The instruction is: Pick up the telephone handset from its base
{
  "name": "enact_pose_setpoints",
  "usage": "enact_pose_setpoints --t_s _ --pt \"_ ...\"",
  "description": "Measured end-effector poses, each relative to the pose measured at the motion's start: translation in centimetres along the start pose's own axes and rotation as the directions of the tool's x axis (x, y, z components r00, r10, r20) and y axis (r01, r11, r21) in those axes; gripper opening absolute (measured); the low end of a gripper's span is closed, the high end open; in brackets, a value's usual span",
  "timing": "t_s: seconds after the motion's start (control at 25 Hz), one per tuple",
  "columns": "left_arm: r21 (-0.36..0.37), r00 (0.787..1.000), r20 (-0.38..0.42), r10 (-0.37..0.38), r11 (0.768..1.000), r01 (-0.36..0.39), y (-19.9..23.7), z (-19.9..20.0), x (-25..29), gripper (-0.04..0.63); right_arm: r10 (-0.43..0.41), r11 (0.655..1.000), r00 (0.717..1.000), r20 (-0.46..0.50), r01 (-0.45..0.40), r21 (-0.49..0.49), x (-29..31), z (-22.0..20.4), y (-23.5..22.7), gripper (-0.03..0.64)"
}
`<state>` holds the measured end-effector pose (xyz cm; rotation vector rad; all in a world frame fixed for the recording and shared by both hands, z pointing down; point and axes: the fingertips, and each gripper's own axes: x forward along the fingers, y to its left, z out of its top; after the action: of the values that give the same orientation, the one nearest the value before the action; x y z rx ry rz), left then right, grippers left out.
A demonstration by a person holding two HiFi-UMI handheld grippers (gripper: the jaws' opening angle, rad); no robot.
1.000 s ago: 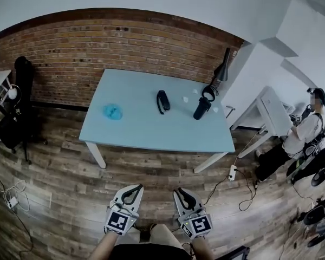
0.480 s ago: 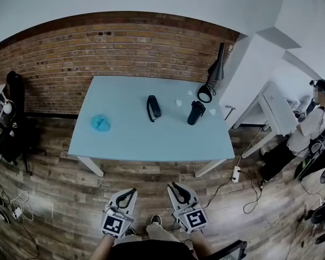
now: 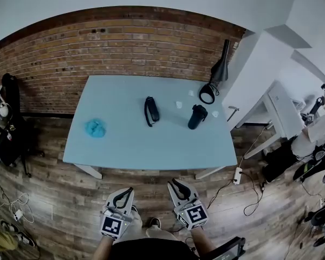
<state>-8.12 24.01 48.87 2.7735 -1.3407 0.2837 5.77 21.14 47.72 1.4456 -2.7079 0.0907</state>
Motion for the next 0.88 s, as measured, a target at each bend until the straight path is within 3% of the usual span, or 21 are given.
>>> enact_pose_setpoints --t_s 0.52,0.68,0.88 --pt "0.068 0.985 0.089 -0.145 0.988 0.139 7.4 3.5 7.3 -0.002 -0.017 0.997 1.000 -0.022 0.015 -0.076 10.2 3.6 -0.4 0.063" --pt "0.036 0.987 0.082 -0.141 0.990 0.138 9.0 2.7 9.3 -0.003 -0.012 0.996 0.998 -0.060 0.007 -0.085 11.6 2.4 -1.2 0.063" --pt "0.032 0.992 0.041 -0.116 0.993 0.115 10.3 1.5 13.5 -0.003 -0.002 0.999 0.999 -0.053 -0.001 -0.045 14.5 1.0 -5.6 0.063"
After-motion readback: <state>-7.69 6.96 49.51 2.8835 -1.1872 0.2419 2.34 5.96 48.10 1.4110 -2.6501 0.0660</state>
